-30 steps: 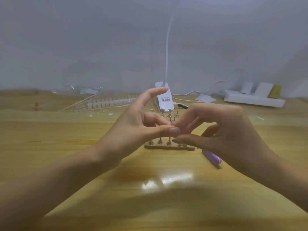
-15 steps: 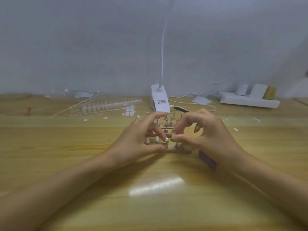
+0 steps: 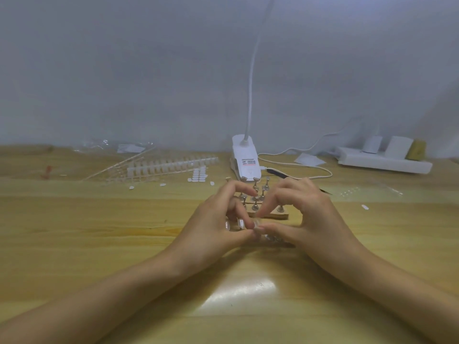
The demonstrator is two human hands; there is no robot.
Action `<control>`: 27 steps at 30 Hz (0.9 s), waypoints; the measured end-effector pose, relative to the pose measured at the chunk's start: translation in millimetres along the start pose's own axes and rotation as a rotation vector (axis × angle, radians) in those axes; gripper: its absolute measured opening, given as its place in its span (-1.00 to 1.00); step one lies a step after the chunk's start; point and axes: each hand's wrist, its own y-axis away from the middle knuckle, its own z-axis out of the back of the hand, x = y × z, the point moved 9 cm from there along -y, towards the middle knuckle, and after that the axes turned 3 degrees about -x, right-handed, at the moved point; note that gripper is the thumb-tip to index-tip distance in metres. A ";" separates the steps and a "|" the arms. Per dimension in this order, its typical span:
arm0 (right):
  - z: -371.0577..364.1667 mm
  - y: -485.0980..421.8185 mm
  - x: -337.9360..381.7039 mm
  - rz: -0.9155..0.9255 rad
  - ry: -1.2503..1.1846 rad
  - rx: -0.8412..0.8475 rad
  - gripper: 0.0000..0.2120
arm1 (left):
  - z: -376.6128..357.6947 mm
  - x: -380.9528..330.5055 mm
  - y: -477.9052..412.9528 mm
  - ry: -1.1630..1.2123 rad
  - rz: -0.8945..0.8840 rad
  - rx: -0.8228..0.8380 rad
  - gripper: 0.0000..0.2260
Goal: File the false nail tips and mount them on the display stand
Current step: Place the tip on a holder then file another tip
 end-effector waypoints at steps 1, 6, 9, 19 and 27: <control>-0.8 -0.2 -0.1 0.002 -0.002 0.001 -0.81 | -0.1 0.2 0.2 0.004 0.001 0.003 -0.55; -3.2 0.9 -0.5 0.001 -0.002 0.006 -0.83 | -0.2 0.8 1.0 0.023 0.003 0.007 -0.54; -4.2 0.9 -0.5 -0.006 0.018 0.007 -0.86 | -1.0 0.4 1.3 0.025 0.009 0.014 -0.55; -6.8 0.8 -2.8 -0.040 0.081 0.032 -0.84 | -1.2 1.0 0.7 0.018 0.012 0.019 -0.54; 5.8 -9.2 -14.6 -0.139 -0.039 0.045 -0.67 | -1.4 2.8 0.4 0.020 0.022 0.020 -0.51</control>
